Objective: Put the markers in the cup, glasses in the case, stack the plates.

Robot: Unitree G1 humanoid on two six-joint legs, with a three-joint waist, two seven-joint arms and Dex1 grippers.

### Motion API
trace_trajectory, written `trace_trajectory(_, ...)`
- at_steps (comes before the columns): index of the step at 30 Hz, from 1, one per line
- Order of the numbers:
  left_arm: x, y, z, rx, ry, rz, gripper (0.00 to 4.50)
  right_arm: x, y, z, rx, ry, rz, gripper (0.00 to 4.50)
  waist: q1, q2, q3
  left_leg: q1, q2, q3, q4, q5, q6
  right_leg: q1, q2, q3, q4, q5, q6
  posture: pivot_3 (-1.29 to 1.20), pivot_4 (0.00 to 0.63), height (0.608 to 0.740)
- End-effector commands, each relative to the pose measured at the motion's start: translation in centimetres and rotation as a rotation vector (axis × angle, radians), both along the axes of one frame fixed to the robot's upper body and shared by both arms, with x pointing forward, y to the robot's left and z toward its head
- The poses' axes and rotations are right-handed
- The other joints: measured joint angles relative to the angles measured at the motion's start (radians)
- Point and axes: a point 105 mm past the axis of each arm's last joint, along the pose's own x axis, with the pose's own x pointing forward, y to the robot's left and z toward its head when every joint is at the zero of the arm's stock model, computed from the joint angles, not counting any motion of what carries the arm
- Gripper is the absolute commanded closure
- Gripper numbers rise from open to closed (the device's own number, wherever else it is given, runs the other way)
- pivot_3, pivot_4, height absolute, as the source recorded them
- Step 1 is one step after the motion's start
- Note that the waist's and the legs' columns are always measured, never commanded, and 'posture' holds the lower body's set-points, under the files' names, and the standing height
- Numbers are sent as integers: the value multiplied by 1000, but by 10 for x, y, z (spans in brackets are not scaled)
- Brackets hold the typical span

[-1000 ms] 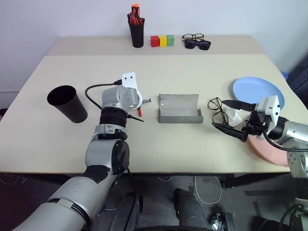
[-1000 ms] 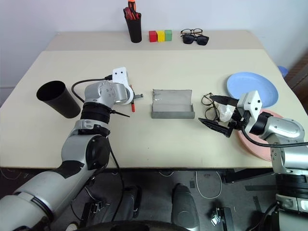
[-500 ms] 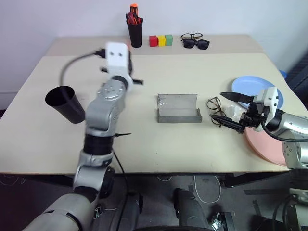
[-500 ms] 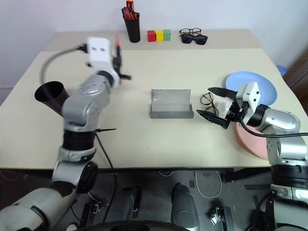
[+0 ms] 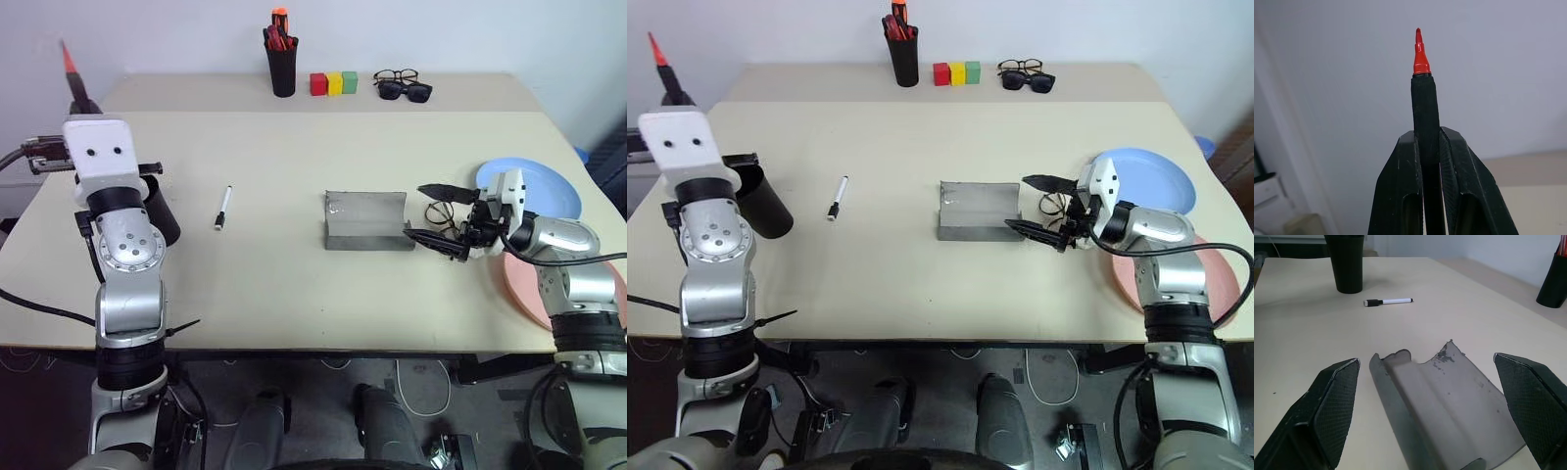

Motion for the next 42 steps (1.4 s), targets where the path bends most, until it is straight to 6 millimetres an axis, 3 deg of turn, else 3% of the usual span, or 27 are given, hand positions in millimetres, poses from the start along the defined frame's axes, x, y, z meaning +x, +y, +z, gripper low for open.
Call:
trace_trajectory(1, 2, 3, 4, 11, -38, 22, 4488, 2, 3, 11, 5, -52, 16, 0, -1, 0, 0, 0, 0, 0, 0, 0, 0, 0, 0, 0, 0, 0, 0, 0, 150, 740)
trace_trajectory(13, 25, 5, -19, 4, -7, -34, 4488, -8, -7, 14, 0, -61, -22, 0, -2, 0, 0, 0, 0, 0, 0, 0, 0, -1, 0, 0, 0, 0, 0, 0, 150, 740)
trace_trajectory(17, 23, 8, -27, 7, 17, -39, 2703, -12, -14, 16, -5, -61, -48, 0, -2, 0, 0, 0, 0, 0, 0, 0, 0, -1, 0, 0, 0, 0, 0, 0, 150, 740)
trace_trajectory(22, 18, 7, -31, -12, 20, -72, 46, -13, -19, 17, -4, -56, -67, 0, -2, 0, 0, 0, 0, 0, 0, 0, 0, -1, 0, 0, 1, 0, 0, 0, 150, 740)
trace_trajectory(26, 15, 1, -28, -41, 12, -122, 46, -12, -21, 17, -3, -53, -76, 0, -2, 0, 0, 0, 0, 0, 0, 0, 0, -1, 0, 0, 0, 0, 0, 0, 150, 740)
trace_trajectory(34, 22, -29, -19, -118, 32, -283, 46, -9, -22, 17, 8, -59, -94, 0, -1, 0, 0, 0, 0, 0, 0, 0, 0, 0, 0, 0, 0, 0, 0, 0, 150, 740)
trace_trajectory(37, 34, -35, -25, -230, 135, -308, 46, -10, -24, 16, 8, -63, -107, 0, -1, 0, 0, 0, 0, 0, 0, 0, 0, 0, 0, 0, 0, 0, 0, 0, 150, 740)
trace_trajectory(42, 58, -51, -49, -431, 516, -348, 46, -12, -29, 17, 10, -77, -133, 0, -3, 0, 0, 0, 0, 0, 1, 0, 0, 0, 0, 0, 1, -1, 1, 0, 150, 740)
